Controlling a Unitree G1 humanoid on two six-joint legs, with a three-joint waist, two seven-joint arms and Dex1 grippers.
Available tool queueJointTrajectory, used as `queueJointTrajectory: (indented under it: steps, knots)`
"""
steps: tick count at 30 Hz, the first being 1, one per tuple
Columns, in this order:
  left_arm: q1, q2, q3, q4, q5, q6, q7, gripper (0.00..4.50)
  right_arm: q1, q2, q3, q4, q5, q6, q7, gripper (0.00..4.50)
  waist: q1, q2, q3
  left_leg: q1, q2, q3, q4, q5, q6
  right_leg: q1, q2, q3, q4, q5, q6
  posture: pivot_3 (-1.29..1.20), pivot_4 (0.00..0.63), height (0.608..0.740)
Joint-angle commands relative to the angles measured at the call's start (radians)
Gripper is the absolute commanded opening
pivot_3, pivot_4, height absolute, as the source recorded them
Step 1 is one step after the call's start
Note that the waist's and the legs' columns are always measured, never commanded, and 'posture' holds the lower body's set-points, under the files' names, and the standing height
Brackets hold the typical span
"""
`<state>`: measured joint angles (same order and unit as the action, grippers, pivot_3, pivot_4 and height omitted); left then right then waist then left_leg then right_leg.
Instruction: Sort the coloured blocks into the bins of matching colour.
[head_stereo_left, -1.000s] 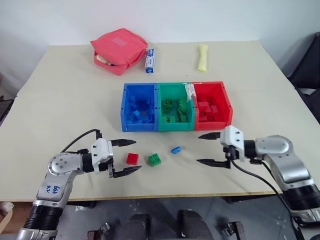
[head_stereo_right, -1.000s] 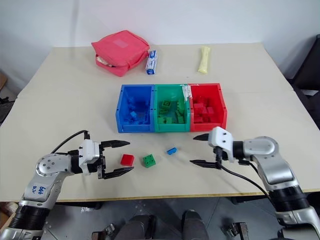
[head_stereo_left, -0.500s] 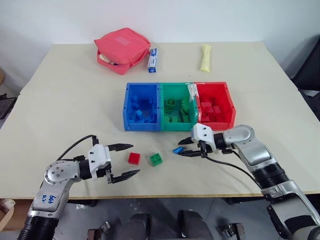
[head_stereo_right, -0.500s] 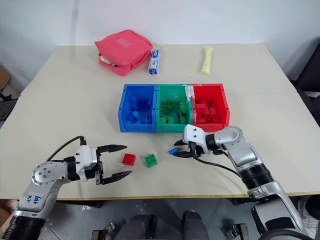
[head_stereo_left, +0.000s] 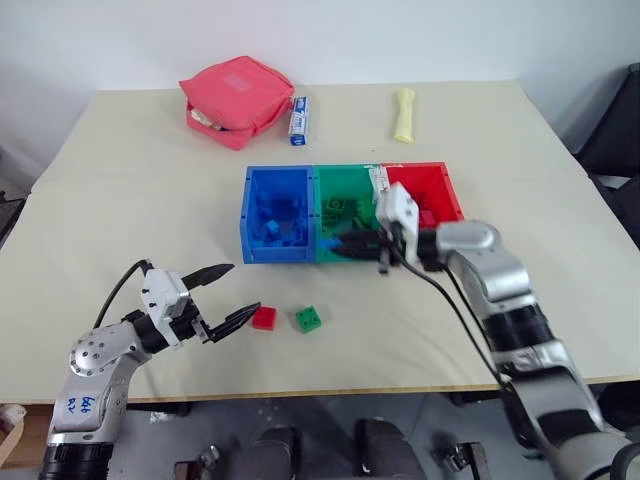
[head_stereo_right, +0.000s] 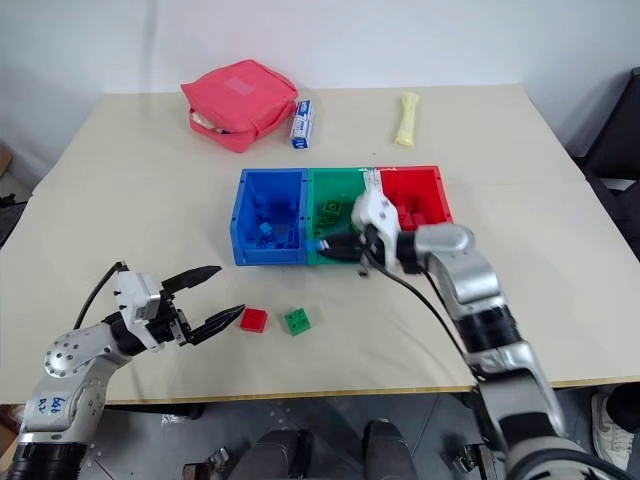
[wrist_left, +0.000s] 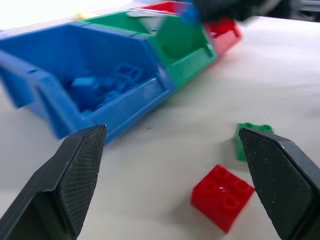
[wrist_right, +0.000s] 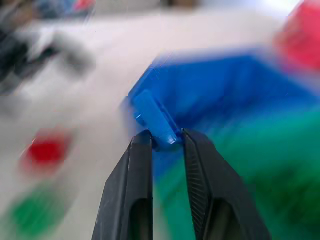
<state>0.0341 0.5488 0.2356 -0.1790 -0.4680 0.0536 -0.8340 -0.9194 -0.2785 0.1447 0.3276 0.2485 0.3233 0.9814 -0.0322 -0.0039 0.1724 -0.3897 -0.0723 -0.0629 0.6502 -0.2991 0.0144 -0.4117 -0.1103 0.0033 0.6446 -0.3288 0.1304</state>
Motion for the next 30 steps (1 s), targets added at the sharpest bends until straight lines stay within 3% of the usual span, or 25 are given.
queueJointTrajectory:
  steps: [1, 5, 12, 17, 25, 26, 30]
  knots:
    - [0.028, -0.003, 0.034, -0.057, -0.015, -0.006, 0.022, 4.50, -0.081, 0.044, -0.023, 0.085, -0.018, -0.049, -0.066, 0.51, 0.003, 0.000, 0.000, 0.000, 0.000, 0.000, -0.001, 0.000, 0.000, 0.000, 0.000, 0.000, 0.001, 0.000, 0.000, 0.00, 0.150, 0.740]
    - [0.050, -0.005, 0.033, -0.070, -0.005, -0.012, 0.030, 4.50, -0.165, 0.077, -0.008, 0.229, -0.066, -0.112, -0.101, 0.51, 0.006, 0.000, 0.000, 0.000, -0.002, -0.006, 0.000, -0.001, 0.001, 0.001, -0.001, -0.002, 0.001, 0.001, -0.001, 0.00, 0.150, 0.740]
    - [0.061, -0.007, 0.034, -0.086, -0.002, -0.016, 0.046, 4.50, -0.157, 0.051, -0.023, 0.240, -0.065, -0.145, -0.042, 2.87, 0.001, 0.000, 0.000, -0.001, -0.002, -0.005, -0.001, 0.000, 0.001, 0.002, -0.001, -0.003, 0.001, 0.001, -0.001, 0.00, 0.150, 0.740]
    - [0.037, -0.001, 0.033, -0.061, -0.003, -0.011, 0.046, 4.50, -0.002, -0.047, -0.057, 0.037, 0.013, -0.143, 0.084, 4.45, 0.006, 0.000, 0.000, -0.001, -0.002, -0.005, -0.001, 0.000, 0.001, 0.002, -0.001, -0.003, 0.001, 0.001, -0.001, 0.00, 0.150, 0.740]
    - [0.003, 0.132, 0.053, 0.053, 0.004, 0.020, -0.071, 4.50, 0.310, -0.273, -0.107, -0.191, 0.094, -0.273, 0.321, 4.45, 0.006, 0.000, 0.000, -0.001, -0.002, -0.004, 0.000, -0.001, 0.001, 0.003, -0.001, -0.002, -0.001, 0.001, -0.001, 0.00, 0.150, 0.740]
    - [-0.010, 0.163, 0.049, 0.092, 0.020, 0.005, -0.106, 4.50, 0.376, -0.340, -0.122, -0.225, 0.113, -0.211, 0.351, 4.45, 0.004, 0.000, 0.000, -0.001, -0.001, -0.004, 0.000, -0.001, 0.001, 0.003, -0.001, -0.002, -0.003, 0.001, -0.001, 0.00, 0.150, 0.740]
    - [-0.055, 0.238, -0.003, 0.156, 0.079, -0.052, -0.200, 4.50, 0.543, -0.442, -0.223, -0.283, 0.152, -0.221, 0.347, 4.45, 0.011, 0.001, 0.000, -0.001, -0.001, -0.003, -0.001, -0.001, 0.001, 0.003, -0.001, -0.002, -0.005, 0.001, -0.002, 0.00, 0.150, 0.740]
